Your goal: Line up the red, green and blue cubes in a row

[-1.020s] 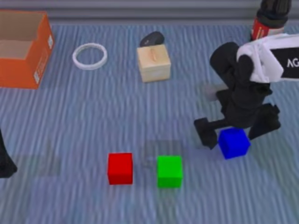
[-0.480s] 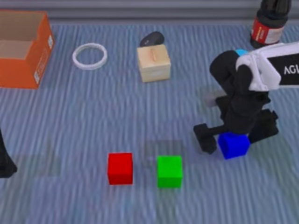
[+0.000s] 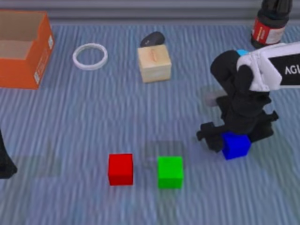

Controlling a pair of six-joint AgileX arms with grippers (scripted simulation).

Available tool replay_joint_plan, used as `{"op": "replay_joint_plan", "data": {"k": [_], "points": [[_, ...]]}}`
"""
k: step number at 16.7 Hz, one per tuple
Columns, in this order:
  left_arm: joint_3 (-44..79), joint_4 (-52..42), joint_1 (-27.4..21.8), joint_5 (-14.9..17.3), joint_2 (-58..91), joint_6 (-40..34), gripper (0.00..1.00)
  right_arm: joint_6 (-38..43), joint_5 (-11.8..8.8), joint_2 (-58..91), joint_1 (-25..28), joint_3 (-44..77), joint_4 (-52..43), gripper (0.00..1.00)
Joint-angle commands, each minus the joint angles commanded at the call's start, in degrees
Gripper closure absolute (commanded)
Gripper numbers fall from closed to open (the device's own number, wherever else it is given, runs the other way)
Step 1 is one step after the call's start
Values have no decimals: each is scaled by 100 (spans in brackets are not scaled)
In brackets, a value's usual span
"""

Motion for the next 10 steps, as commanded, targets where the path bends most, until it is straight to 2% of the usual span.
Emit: {"op": "replay_joint_plan", "data": {"k": [4, 10], "points": [[0, 0, 0, 0, 0, 0, 0, 0, 0, 0, 0, 0, 0, 98], [0, 0, 0, 0, 0, 0, 0, 0, 0, 0, 0, 0, 0, 100]]}}
